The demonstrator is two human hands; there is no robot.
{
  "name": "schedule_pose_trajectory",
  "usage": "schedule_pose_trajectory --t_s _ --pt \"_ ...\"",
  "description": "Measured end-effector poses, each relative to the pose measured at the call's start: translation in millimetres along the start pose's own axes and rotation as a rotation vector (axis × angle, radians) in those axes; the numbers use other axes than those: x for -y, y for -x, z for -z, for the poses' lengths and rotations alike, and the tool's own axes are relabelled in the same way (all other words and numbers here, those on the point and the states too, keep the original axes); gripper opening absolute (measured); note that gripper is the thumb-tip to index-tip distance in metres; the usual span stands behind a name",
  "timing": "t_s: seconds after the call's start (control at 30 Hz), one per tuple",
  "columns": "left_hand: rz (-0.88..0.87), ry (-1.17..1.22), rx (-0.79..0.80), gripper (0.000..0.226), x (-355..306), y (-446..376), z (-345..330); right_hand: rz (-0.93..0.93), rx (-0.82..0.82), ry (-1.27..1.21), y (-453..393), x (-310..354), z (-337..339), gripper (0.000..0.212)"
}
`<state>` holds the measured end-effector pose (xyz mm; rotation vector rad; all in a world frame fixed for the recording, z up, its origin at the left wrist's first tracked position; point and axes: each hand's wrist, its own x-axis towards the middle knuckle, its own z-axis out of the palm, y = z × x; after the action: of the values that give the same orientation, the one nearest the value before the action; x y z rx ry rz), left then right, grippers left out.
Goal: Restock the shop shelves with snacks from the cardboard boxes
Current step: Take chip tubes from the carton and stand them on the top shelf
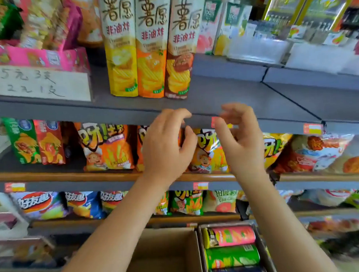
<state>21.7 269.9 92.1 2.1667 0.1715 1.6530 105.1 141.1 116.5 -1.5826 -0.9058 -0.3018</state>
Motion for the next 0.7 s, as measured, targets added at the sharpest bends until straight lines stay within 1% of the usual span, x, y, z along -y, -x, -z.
schedule_pose_trajectory --t_s 0.03,0.07,0.17,0.23,0.27,0.3,0.37,0.43,0.5,0.53,0.6,0.7 --pt "0.062 0.060 0.088 0.019 -7.7 26.5 -6.1 -0.045 0.036 0.034 29.4 -14.7 13.1 0.009" --pt "0.161 0.090 0.203 0.016 -12.6 54.8 -13.9 -0.128 0.096 0.091 59.3 -35.6 25.2 0.005" --pt "0.528 0.077 0.674 0.013 -8.5 152.0 -46.1 -0.514 0.309 0.327 151.6 -115.5 61.8 0.015" --pt "0.729 0.061 0.961 0.015 -5.0 215.4 -62.6 -0.770 0.473 0.497 215.9 -163.4 87.8 0.014" --pt "0.817 0.057 1.080 0.017 -8.3 244.5 -67.3 -0.877 0.556 0.544 249.0 -183.6 101.4 0.012" --pt "0.884 0.052 1.189 0.019 -12.3 272.6 -71.2 -0.955 0.646 0.570 278.2 -198.1 114.1 0.012" --pt "0.969 0.059 1.355 0.020 -26.0 318.3 -78.3 -1.010 0.845 0.621 326.2 -220.8 137.8 0.031" --pt "1.036 0.061 1.426 0.019 -44.8 348.5 -84.8 -1.018 1.005 0.709 357.0 -231.5 157.2 0.046" --pt "1.089 0.026 1.454 0.023 -62.0 367.4 -91.4 -0.962 1.122 0.808 375.4 -241.0 173.5 0.056" --pt "1.108 0.003 1.455 0.025 -68.9 375.2 -94.3 -0.891 1.148 0.853 382.3 -247.6 180.2 0.061" --pt "1.114 -0.052 1.460 0.029 -79.2 387.9 -97.8 -0.764 1.150 0.899 390.0 -259.7 188.8 0.070" --pt "1.109 -0.133 1.419 0.028 -88.9 404.4 -97.7 -0.692 1.172 0.877 390.5 -274.9 194.5 0.079"
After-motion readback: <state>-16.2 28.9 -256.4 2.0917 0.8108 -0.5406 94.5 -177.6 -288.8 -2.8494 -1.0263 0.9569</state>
